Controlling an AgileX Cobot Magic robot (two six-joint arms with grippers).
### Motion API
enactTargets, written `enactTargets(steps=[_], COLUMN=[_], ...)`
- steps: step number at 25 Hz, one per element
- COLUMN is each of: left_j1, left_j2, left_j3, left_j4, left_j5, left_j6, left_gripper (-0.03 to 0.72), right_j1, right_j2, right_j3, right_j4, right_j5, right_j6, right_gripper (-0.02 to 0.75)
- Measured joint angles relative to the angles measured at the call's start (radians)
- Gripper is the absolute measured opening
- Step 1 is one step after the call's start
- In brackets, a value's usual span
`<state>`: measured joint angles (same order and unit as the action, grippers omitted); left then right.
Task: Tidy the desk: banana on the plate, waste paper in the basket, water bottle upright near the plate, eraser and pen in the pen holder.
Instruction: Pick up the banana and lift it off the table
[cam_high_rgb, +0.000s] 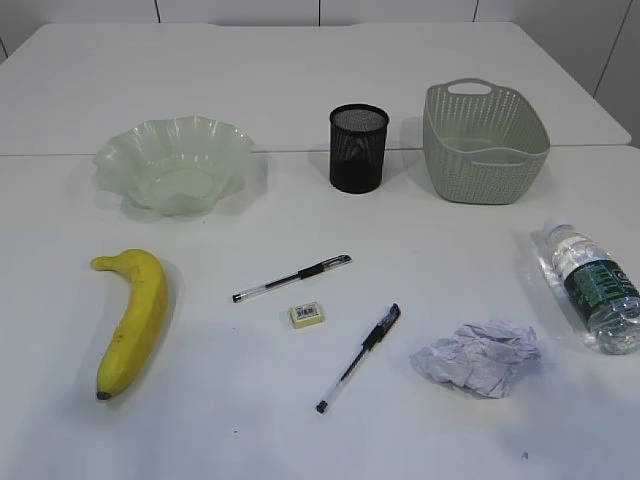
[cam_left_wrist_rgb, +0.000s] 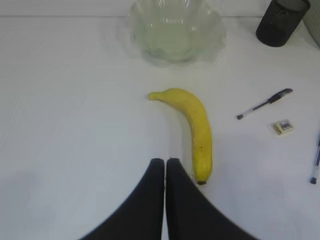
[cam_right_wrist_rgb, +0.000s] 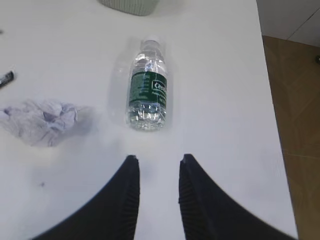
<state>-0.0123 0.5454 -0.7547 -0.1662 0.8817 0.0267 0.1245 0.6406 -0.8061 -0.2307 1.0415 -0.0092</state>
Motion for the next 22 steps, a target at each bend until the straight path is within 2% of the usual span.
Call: enactTargets(steps=[6, 15, 22], left_j1=[0.000, 0.000, 0.000], left_j2=[0.147, 0.245, 0.301], left_j3=[0.000, -0.008, -0.111], left_j4=[-0.056, -0.110, -0.114], left_j5=[-0.001, -0.009, 0.017], left_j6=[0.052, 0.166, 0.174], left_gripper=[-0.024, -0.024, -0.024], right_j1=[0.000, 0.000, 0.000], right_j2=[0.000, 0.076, 0.201], right_j3=[0.000, 0.000, 0.000], right_j4=[0.000, 0.000, -0.001], right_j5=[-0.078, -0.119, -0.143], right_j6=[0.215, 0.238, 0.240], right_gripper=[0.213, 0.213, 0.213])
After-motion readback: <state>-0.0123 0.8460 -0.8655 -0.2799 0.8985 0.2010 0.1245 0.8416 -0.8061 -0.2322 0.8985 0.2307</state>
